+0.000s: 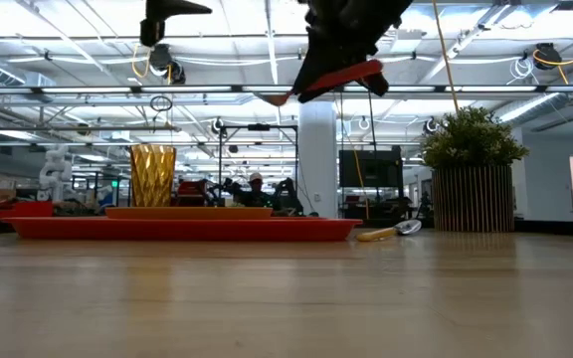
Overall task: Pick and place plate/cup/fork/spoon on tray
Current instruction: Put the pink fork on the red tray to the right of the orange plate
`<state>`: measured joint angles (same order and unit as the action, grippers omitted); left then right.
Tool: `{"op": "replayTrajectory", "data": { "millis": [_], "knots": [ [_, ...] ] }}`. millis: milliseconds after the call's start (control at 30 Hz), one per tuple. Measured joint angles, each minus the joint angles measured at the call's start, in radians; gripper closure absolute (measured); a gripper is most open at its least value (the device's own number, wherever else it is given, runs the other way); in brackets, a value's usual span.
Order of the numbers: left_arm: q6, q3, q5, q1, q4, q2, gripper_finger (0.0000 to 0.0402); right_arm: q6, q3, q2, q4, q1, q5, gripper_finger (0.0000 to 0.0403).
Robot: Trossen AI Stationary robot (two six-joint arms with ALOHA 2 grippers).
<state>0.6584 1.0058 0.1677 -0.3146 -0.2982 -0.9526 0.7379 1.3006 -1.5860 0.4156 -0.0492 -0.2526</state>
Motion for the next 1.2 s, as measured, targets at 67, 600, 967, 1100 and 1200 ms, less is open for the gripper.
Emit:
{"op": "replayTrajectory", "data": {
  "millis": [67,600,967,1100,1200],
  "knots": [
    [-0.052,0.0,-0.006,-0.017,-0.023,0.025,0.027,0.096,-0.001,0.0,-0.014,0.016,-0.047,0.0368],
    [-0.072,0.0,-0.013,-0.079,-0.142,0.072,0.027,0.612,-0.287,0.0,-0.692,0.164,-0.249,0.0367],
    [-0.073,0.0,-0.046,-0.084,-0.135,0.069,0.027,0.65,-0.307,-0.189,-1.147,0.265,-0.135,0.0367],
    [-0.055,0.0,-0.046,-0.09,-0.135,0.071,0.027,0.611,-0.149,-0.215,-0.884,0.276,-0.055,0.0369],
    [-0.038,0.0,-0.045,-0.091,-0.135,0.071,0.027,0.566,-0.011,-0.216,-0.544,0.277,-0.076,0.0369]
  ]
}}
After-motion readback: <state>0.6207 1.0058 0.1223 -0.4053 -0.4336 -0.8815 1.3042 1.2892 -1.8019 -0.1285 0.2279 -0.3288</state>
